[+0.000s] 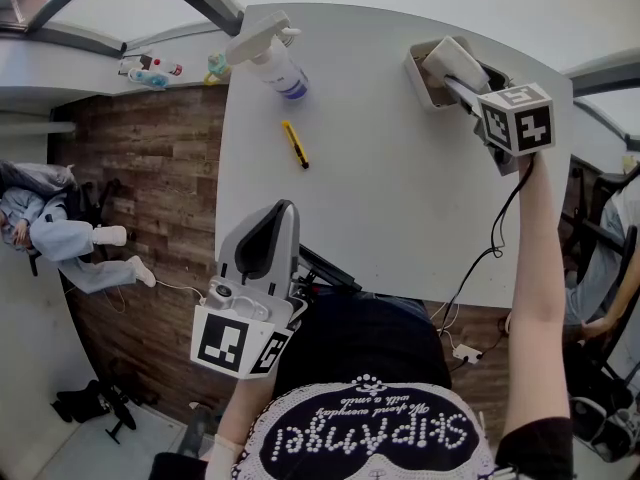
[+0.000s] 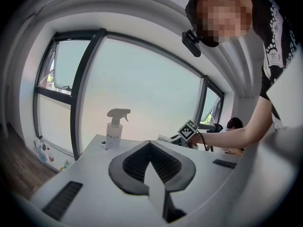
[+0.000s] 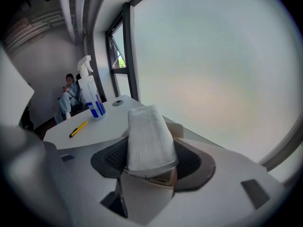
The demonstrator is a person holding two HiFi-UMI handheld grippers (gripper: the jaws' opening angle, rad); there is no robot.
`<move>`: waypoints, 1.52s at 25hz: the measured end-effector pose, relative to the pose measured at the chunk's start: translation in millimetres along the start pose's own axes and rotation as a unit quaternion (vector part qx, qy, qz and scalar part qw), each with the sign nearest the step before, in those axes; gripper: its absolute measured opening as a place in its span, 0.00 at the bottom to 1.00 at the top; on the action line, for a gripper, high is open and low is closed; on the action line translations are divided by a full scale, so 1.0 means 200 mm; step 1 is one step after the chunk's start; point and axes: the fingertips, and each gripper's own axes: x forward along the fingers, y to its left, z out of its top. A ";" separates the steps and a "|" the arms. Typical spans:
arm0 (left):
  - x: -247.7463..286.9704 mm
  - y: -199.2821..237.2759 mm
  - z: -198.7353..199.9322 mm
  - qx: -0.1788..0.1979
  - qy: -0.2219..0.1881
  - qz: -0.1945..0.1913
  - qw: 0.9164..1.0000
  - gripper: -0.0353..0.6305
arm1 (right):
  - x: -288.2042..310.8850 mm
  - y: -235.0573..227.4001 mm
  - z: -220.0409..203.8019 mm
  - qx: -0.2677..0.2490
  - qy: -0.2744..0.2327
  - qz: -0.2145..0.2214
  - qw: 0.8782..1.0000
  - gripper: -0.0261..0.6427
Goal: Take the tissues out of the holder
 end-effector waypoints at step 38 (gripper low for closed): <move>-0.09 -0.09 0.03 0.025 -0.025 -0.109 0.993 0.06 | -0.51 0.24 0.21 0.041 -0.138 -0.097 0.985 0.46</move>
